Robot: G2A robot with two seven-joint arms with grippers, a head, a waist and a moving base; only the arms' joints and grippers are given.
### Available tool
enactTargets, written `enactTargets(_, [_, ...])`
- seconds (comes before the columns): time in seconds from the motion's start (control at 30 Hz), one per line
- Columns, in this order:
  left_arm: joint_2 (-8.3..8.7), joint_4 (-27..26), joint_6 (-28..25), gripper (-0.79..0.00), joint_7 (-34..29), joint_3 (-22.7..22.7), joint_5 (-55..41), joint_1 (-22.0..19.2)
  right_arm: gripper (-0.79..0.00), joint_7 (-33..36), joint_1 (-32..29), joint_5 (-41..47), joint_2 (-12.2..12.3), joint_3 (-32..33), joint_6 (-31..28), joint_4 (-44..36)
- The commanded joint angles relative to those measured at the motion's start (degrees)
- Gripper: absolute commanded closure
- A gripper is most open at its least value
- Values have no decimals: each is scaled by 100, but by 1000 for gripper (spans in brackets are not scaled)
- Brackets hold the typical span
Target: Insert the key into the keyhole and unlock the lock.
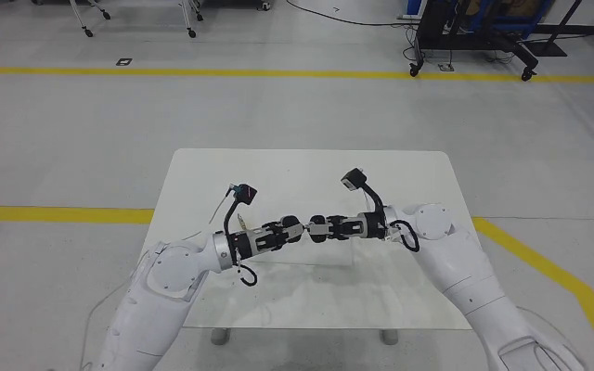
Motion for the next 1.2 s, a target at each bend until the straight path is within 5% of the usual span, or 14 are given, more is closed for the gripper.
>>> enactTargets(0.0, [19, -57, -42, -785, 193, -152, 12, 44, 0, -93, 0, 11, 16, 53, -93, 56])
enactTargets(0.3, [234, -978, -87, -785, 1034, -1830, 647, 1242, 0, -842, -165, 31, 174, 753, -842, 214])
enactTargets(0.5, [348, -1839, 729, -785, 1083, -2565, 3003, 2320, 0, -1342, -326, 40, 249, 1165, -1236, 265])
enactTargets(0.73, [286, -1560, 1724, -785, 1905, -1846, 4848, 2695, 0, -1342, -326, 40, 249, 1165, -1236, 265])
enactTargets(0.97, [123, -644, 2315, -785, 2486, -715, 5348, 1819, 0, -1342, -326, 40, 249, 1165, -1236, 265])
enactTargets(1.17, [0, 135, 2878, -785, 2317, -53, 5996, 1011, 0, -1342, -326, 40, 249, 1165, -1236, 265])
